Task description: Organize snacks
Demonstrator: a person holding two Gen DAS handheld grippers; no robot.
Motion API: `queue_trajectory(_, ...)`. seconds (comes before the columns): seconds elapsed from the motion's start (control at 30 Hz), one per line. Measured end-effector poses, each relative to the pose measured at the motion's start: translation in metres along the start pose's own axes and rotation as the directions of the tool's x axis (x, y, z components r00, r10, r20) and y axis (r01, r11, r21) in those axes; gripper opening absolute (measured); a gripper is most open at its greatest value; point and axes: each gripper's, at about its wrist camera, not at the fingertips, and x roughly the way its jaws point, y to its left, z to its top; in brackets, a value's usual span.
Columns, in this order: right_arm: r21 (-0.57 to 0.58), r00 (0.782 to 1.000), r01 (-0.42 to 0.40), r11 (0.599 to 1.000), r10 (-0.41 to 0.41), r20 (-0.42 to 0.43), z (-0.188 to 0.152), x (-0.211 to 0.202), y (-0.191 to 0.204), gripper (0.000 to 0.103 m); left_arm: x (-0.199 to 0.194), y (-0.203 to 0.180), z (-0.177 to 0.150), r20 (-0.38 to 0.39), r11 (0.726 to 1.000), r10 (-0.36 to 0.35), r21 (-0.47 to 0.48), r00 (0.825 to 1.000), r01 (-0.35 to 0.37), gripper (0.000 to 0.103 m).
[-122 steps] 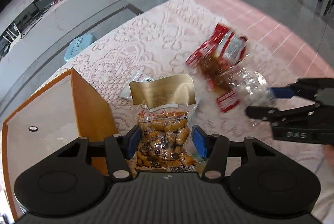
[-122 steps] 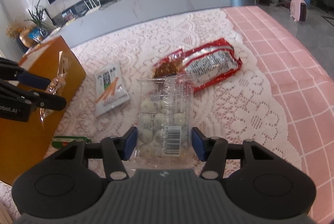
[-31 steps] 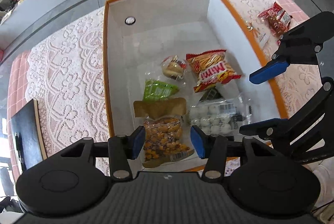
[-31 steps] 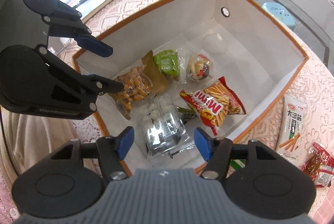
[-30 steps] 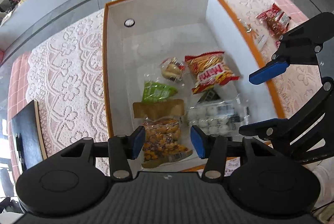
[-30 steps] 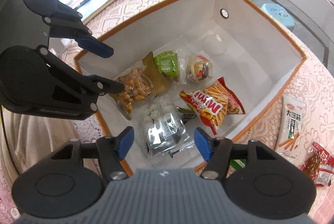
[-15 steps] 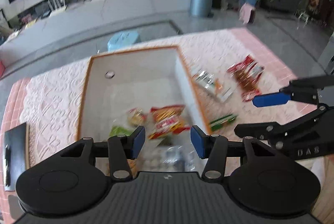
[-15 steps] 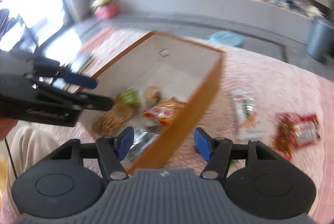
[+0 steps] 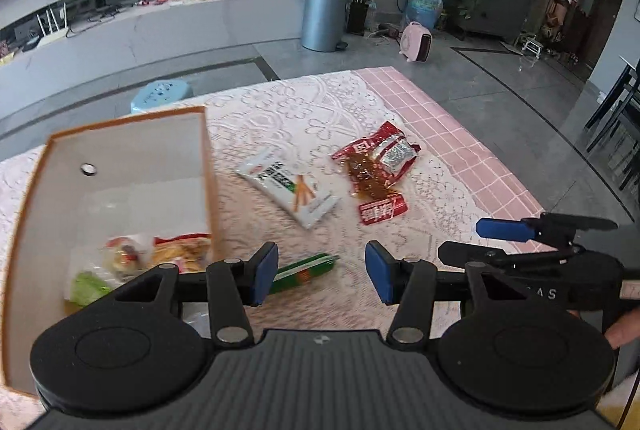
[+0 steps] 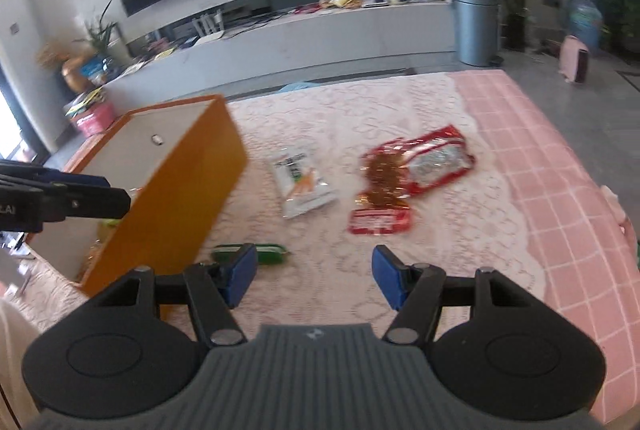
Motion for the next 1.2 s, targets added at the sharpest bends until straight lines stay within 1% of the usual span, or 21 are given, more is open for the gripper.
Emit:
queue_trajectory(0.07,0.021,1.0,0.008,1.0,-0.008,0.019,-0.001,0.001,-0.014,0.064,0.01,-0.005,0.002,0.0,1.0,0.0,-0.023,1.0,0.0,0.073)
queue_trajectory(0.13,0.045,0.999,0.024,0.999,-0.026,0.039,0.0,0.008,-0.022,0.068,0.02,-0.01,0.004,-0.003,0.999,0.01,-0.051,1.0,-0.011,0.075)
queue_trajectory(0.3,0.063,0.997,0.053,0.997,-0.056,0.046,0.01,0.033,-0.036,0.069,0.048,-0.013,0.017,-0.019,0.991,0.048,-0.127,0.999,-0.05,0.081)
queue_trajectory(0.43,0.043,0.998,0.064,0.997,-0.065,0.022,0.019,0.063,-0.041,0.07,0.073,-0.014,0.026,-0.043,0.981,0.092,-0.17,0.995,-0.098,0.081)
queue_trajectory(0.5,0.033,0.997,0.07,0.997,-0.071,0.01,0.024,0.078,-0.042,0.078,0.086,-0.013,0.029,-0.058,0.976,0.115,-0.181,0.992,-0.123,0.081)
queue_trajectory(0.57,0.019,0.997,0.082,0.996,-0.083,0.005,0.027,0.094,-0.044,0.081,0.099,-0.012,0.032,-0.079,0.969,0.134,-0.198,0.988,-0.147,0.081)
queue_trajectory(0.63,0.0,0.995,0.104,0.995,-0.104,-0.007,0.03,0.11,-0.045,0.081,0.109,-0.01,0.034,-0.094,0.961,0.144,-0.223,0.985,-0.162,0.081)
queue_trajectory(0.73,-0.007,0.994,0.108,0.994,-0.108,-0.031,0.033,0.131,-0.048,0.081,0.124,-0.007,0.037,-0.112,0.951,0.154,-0.254,0.982,-0.178,0.081)
queue_trajectory(0.87,-0.021,0.993,0.107,0.994,-0.108,-0.049,0.036,0.155,-0.049,0.081,0.139,-0.006,0.039,-0.126,0.947,0.165,-0.258,0.978,-0.193,0.081)
queue_trajectory(1.03,-0.09,0.99,0.133,0.987,-0.136,-0.031,0.035,0.172,-0.044,0.076,0.163,-0.001,0.04,-0.144,0.934,0.196,-0.275,0.97,-0.23,0.083)
queue_trajectory(1.07,-0.106,0.989,0.142,0.984,-0.146,-0.025,0.033,0.174,-0.043,0.073,0.167,0.001,0.04,-0.149,0.929,0.2,-0.284,0.968,-0.236,0.083)
queue_trajectory(1.1,-0.123,0.988,0.15,0.981,-0.154,-0.02,0.03,0.176,-0.043,0.067,0.171,0.002,0.04,-0.152,0.925,0.202,-0.296,0.967,-0.24,0.083)
queue_trajectory(1.13,-0.131,0.987,0.153,0.979,-0.158,-0.023,0.029,0.177,-0.043,0.066,0.175,0.003,0.039,-0.154,0.92,0.202,-0.308,0.967,-0.241,0.083)
queue_trajectory(1.2,-0.116,0.99,0.137,0.984,-0.14,-0.021,0.028,0.176,-0.047,0.058,0.183,0.005,0.04,-0.155,0.912,0.205,-0.329,0.966,-0.246,0.084)
